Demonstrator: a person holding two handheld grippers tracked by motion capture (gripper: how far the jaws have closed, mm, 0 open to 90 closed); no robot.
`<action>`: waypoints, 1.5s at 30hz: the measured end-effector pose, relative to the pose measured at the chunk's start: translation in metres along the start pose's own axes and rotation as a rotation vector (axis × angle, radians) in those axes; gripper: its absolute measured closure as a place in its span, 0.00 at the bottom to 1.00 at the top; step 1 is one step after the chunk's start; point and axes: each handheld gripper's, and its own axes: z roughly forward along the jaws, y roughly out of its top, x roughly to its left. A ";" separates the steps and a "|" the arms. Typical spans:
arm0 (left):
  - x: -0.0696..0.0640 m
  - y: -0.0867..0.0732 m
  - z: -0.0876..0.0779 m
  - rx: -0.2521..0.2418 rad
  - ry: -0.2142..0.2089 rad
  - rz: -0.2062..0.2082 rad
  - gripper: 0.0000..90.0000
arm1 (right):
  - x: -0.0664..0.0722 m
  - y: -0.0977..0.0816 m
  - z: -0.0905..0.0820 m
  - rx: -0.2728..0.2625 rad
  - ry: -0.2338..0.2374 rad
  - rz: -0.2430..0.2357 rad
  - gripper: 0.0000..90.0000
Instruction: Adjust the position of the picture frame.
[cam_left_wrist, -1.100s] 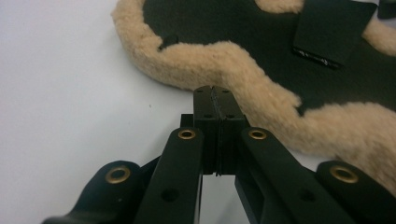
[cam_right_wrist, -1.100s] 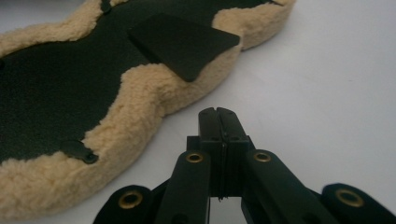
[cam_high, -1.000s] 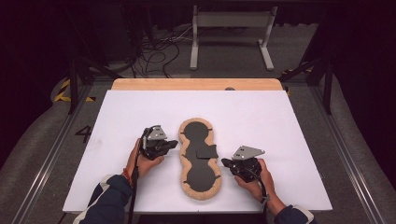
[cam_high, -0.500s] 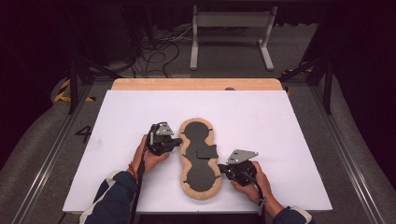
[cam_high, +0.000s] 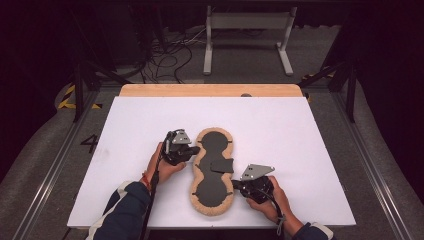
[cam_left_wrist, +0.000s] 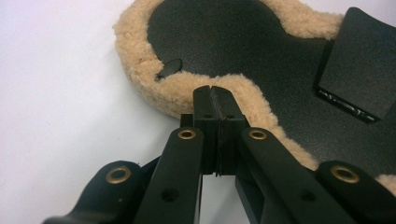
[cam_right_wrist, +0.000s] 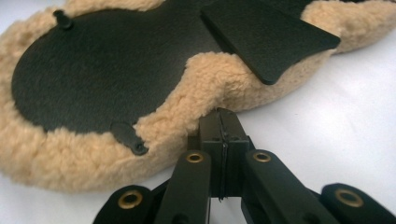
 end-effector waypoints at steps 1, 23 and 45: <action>0.000 0.000 0.000 0.002 0.005 0.007 1.00 | 0.001 0.000 0.000 -0.001 0.005 0.004 1.00; 0.005 0.007 0.007 0.037 -0.008 -0.020 0.98 | 0.007 -0.002 0.000 -0.010 0.028 0.015 1.00; -0.009 0.047 0.036 0.057 -0.020 0.104 0.97 | 0.034 0.006 0.010 -0.019 0.040 -0.067 1.00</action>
